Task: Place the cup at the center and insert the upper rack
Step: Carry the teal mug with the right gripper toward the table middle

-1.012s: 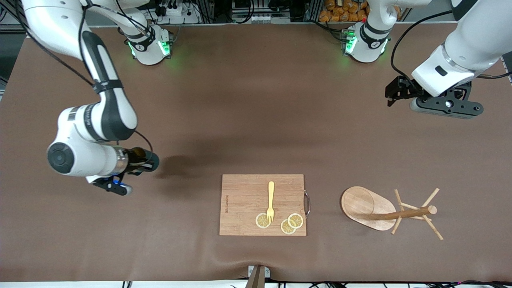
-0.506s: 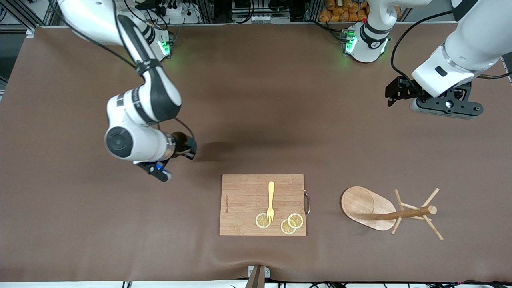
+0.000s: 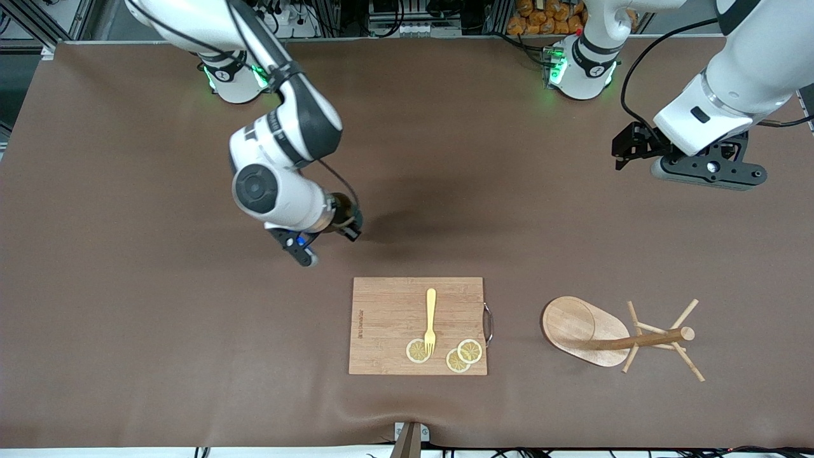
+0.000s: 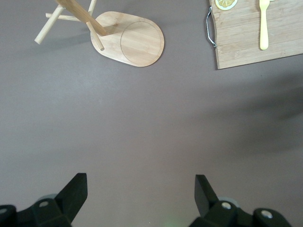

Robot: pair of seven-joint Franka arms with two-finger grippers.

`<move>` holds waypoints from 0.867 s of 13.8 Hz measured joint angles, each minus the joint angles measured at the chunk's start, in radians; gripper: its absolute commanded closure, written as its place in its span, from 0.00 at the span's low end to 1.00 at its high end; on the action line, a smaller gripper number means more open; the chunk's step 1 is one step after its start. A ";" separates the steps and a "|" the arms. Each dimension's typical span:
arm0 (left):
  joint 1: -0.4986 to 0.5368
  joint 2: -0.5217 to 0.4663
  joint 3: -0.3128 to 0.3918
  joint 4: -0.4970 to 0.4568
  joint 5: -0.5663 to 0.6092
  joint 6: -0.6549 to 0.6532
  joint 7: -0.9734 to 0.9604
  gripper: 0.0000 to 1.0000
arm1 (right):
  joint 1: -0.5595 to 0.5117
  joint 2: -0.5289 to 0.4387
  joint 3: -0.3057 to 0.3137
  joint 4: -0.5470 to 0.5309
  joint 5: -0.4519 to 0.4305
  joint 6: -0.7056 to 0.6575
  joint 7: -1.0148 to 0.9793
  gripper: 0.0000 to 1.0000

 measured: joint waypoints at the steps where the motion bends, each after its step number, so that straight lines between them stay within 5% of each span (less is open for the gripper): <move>1: 0.000 0.001 0.000 0.000 0.000 0.000 0.000 0.00 | 0.030 0.000 0.000 -0.004 0.000 0.026 0.050 1.00; 12: 0.000 0.003 0.000 -0.001 0.000 0.000 0.000 0.00 | 0.236 0.102 0.000 -0.027 -0.003 0.261 0.335 1.00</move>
